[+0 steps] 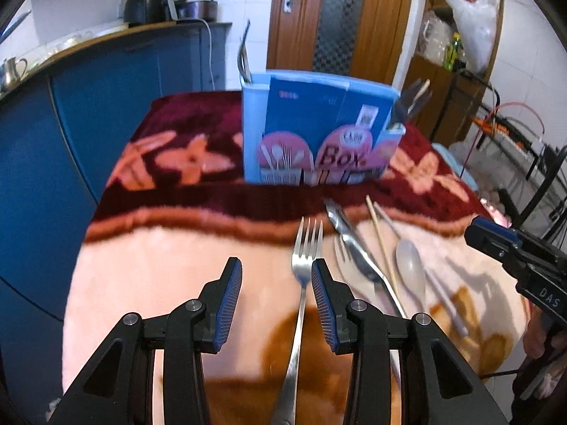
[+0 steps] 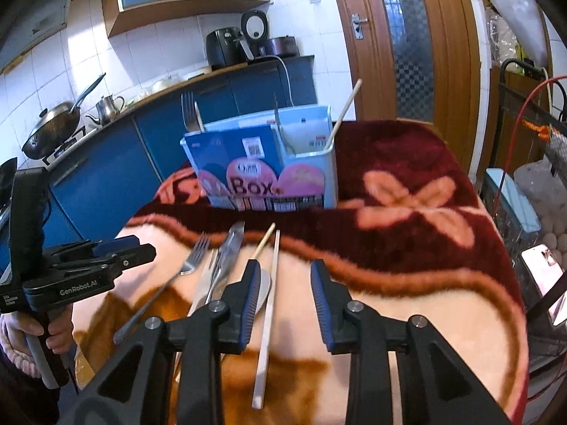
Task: Organize utensils
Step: 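Grasp a silver fork with the left tool while the right tool grasps a white chopstick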
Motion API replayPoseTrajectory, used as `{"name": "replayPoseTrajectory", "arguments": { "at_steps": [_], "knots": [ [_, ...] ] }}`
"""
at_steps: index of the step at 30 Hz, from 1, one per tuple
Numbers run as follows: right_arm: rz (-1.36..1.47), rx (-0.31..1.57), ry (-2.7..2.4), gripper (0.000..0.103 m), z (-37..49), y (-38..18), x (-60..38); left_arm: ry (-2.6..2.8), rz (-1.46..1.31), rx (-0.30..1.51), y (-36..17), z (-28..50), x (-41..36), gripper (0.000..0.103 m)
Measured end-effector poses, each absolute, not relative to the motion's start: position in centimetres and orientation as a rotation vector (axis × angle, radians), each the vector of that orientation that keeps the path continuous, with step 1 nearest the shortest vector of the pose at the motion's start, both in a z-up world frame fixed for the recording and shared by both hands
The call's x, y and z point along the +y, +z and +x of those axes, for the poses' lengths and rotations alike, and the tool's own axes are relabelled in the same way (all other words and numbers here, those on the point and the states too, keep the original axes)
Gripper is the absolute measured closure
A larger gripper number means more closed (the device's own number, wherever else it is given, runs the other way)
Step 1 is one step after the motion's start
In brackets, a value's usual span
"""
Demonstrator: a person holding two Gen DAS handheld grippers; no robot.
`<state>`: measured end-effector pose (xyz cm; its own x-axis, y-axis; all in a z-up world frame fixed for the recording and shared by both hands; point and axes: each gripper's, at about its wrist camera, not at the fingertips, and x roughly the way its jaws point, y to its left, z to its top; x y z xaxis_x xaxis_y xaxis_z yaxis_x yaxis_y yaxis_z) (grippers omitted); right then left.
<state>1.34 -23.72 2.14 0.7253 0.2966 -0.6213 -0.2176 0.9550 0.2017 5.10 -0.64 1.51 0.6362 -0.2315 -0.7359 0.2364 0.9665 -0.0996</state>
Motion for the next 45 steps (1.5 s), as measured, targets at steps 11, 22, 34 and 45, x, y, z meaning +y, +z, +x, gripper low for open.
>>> {"name": "replayPoseTrajectory", "arguments": {
  "at_steps": [11, 22, 34, 45],
  "knots": [
    [0.156, 0.76, 0.283, 0.064, 0.9, 0.3, -24.4, -0.323, 0.083, 0.942, -0.3, 5.1, -2.0, 0.064],
    [0.159, 0.777, 0.288, 0.063, 0.8, -0.3, -24.5, -0.363, 0.173, 1.076, -1.2, 6.7, -3.2, 0.084],
    [0.096, 0.842, 0.318, 0.062, 1.7, -0.3, -23.5, -0.417, 0.112, 1.155, -1.0, 8.6, -3.2, 0.1],
    [-0.087, 1.013, 0.367, 0.076, 3.5, -1.0, -21.0, -0.409, -0.084, 0.921, 0.2, 6.2, 0.3, 0.1]
  ]
}}
